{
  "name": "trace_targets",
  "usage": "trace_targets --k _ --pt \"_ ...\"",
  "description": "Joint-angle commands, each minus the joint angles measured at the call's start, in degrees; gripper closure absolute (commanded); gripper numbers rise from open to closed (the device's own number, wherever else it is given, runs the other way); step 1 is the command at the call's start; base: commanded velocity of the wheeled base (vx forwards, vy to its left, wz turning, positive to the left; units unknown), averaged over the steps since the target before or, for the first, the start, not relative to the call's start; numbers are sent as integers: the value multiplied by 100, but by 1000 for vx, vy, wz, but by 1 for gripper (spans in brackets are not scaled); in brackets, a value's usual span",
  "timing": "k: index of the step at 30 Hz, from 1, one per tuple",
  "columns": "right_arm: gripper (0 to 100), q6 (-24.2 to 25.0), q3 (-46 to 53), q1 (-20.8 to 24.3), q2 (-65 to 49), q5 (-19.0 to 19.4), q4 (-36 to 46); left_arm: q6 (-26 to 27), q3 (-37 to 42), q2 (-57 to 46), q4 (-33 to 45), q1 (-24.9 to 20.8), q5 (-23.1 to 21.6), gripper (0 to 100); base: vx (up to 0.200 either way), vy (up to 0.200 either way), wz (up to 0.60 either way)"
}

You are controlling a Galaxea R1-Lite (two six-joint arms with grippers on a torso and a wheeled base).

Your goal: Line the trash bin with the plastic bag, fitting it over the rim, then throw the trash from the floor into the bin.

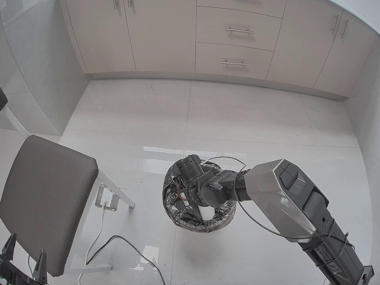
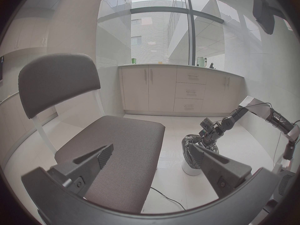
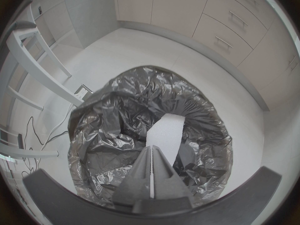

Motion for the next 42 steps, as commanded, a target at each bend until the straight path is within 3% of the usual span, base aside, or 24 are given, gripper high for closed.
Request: trace_targets --k 1,19,28,36,42 --pt "100 0 -1 0 275 1 -58 -1 101 -84 -2 0 1 0 0 0 0" --pt "100 0 -1 9 653 -8 -154 -1 101 -84 -2 0 1 0 0 0 0" --pt "100 0 -1 97 257 -87 -137 -1 101 -84 -2 0 1 0 0 0 0" --pt "100 501 -1 132 -314 -131 681 -1 101 -84 -2 0 1 0 0 0 0" --pt "100 492 -1 -44 -402 -122 707 -1 101 -84 -2 0 1 0 0 0 0"
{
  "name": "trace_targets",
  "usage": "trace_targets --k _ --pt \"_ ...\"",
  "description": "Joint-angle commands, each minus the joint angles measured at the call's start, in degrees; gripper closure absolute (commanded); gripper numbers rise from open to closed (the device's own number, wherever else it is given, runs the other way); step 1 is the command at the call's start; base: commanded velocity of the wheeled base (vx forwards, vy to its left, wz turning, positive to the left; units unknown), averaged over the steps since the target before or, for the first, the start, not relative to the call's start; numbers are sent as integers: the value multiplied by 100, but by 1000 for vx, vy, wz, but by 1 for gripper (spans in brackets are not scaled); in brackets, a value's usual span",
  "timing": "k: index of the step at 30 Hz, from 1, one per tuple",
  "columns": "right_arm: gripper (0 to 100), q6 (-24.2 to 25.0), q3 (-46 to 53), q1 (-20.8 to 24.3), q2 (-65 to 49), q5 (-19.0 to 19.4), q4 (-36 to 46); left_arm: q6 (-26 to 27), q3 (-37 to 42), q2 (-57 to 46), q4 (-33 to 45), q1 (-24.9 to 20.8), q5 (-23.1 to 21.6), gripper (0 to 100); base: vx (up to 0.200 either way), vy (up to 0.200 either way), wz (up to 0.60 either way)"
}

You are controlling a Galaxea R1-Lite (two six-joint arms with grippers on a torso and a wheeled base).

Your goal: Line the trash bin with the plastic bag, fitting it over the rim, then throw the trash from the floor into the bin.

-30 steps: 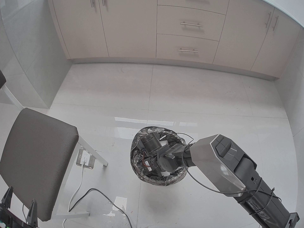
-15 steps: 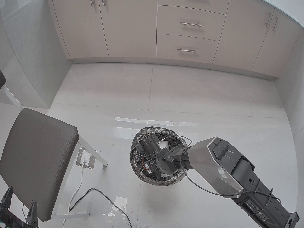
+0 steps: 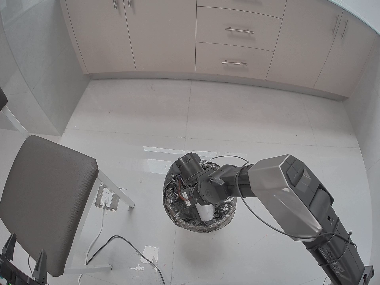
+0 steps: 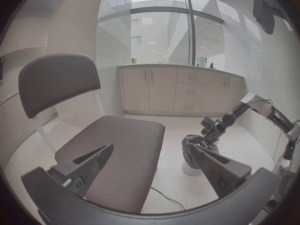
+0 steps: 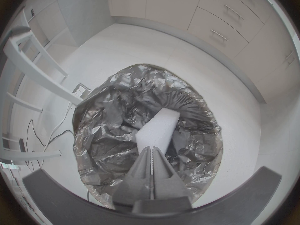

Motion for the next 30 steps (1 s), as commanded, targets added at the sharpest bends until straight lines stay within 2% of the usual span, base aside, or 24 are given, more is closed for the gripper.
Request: trace_targets --k 1,6,11,30 --pt "100 -1 1 -108 -171 3 -10 -1 101 -84 4 0 1 0 0 0 0" --pt "100 8 1 -195 -84 3 -98 -1 101 -84 4 0 1 0 0 0 0" --pt "100 -62 1 -204 286 47 -731 -1 101 -84 -4 0 1 0 0 0 0" --pt "100 -264 1 -231 1041 30 -1249 -1 101 -84 -4 0 1 0 0 0 0"
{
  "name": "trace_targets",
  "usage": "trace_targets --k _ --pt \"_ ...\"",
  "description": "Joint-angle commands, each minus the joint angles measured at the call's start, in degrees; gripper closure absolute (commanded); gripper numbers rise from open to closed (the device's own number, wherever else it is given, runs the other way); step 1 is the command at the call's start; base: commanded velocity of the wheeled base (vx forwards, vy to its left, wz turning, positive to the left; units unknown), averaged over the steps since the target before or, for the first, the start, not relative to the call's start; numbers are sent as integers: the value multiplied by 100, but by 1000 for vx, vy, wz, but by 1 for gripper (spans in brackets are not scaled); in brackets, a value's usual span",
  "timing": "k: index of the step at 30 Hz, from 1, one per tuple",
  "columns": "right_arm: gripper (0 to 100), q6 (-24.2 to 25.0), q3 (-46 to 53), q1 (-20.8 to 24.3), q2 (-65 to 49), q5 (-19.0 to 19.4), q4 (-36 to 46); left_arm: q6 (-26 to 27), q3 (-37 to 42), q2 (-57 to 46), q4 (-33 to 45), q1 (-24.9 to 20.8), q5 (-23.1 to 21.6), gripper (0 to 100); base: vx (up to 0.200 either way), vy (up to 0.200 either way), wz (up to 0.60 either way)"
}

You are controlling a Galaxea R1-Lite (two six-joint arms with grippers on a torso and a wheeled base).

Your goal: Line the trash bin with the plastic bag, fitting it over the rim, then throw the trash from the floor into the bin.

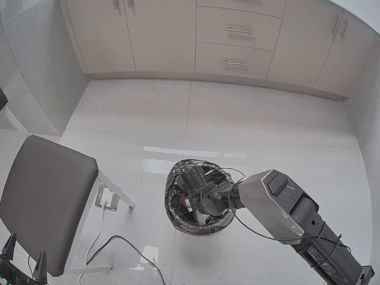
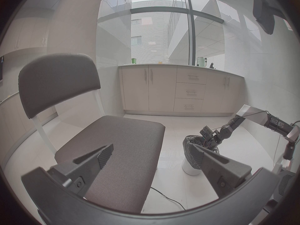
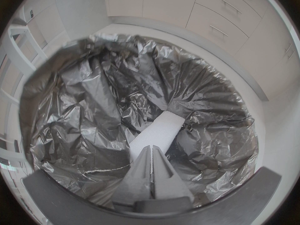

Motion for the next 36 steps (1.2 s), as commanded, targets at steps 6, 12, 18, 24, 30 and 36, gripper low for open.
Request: trace_targets --k 6,12,18,24,30,36 --pt "100 -165 4 -19 226 8 -159 -1 99 -84 -4 0 1 0 0 0 0" --pt "100 -174 4 -28 68 8 -132 -1 99 -84 4 0 1 0 0 0 0" --pt "100 -174 4 -10 -187 8 17 -1 99 -84 -4 0 1 0 0 0 0" --pt "100 -165 4 -36 -539 -115 536 -1 99 -84 -4 0 1 0 0 0 0" --pt "100 -288 4 -45 -908 -291 878 -1 99 -84 -4 0 1 0 0 0 0" --pt "100 -306 4 -45 -1620 -546 1652 -1 99 -84 -4 0 1 0 0 0 0"
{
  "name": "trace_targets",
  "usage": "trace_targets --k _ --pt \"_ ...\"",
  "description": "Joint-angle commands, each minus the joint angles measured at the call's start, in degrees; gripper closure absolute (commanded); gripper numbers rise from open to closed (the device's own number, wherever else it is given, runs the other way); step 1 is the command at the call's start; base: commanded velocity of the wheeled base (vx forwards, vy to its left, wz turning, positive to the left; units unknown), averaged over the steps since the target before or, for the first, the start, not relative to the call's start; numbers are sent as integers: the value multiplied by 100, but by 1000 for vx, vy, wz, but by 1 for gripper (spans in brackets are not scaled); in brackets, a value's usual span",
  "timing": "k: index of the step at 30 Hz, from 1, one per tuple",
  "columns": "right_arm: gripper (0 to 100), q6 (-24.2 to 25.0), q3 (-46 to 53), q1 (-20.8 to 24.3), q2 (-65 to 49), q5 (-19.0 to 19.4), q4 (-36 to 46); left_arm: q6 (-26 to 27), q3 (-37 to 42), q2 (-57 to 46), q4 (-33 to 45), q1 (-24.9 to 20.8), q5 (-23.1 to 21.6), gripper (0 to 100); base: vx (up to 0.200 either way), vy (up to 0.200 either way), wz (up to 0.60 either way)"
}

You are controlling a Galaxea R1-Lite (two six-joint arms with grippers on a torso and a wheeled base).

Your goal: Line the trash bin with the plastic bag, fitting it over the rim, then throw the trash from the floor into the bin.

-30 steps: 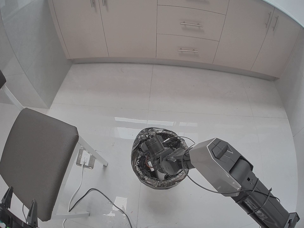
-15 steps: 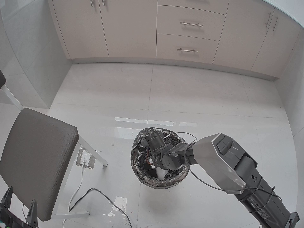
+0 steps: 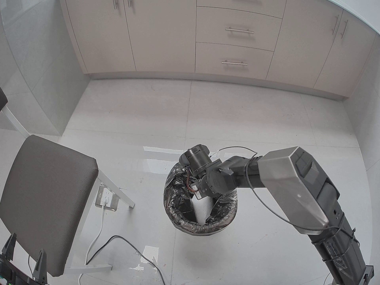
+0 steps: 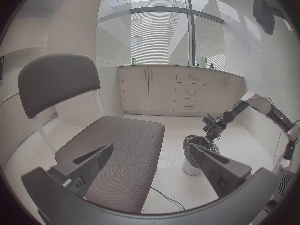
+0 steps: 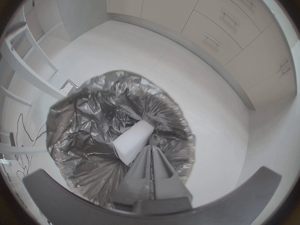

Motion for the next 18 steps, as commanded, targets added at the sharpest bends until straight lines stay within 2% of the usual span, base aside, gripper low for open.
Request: trace_targets --k 1,4,7,11,14,18 --pt "100 -13 1 -34 -858 -104 442 -1 101 -84 -4 0 1 0 0 0 0" --pt "100 -13 1 -52 -1254 -122 785 -1 101 -84 -4 0 1 0 0 0 0" --pt "100 -22 1 -69 -1772 -324 1234 -1 101 -84 4 0 1 0 0 0 0" --pt "100 -242 1 -113 -2660 -1071 1787 -1 101 -84 -4 0 1 0 0 0 0" --pt "100 -338 1 -183 -3099 -1264 1928 -1 101 -84 -4 0 1 0 0 0 0" --pt "100 -708 1 -254 -4268 -1572 2376 -1 101 -84 -4 0 1 0 0 0 0"
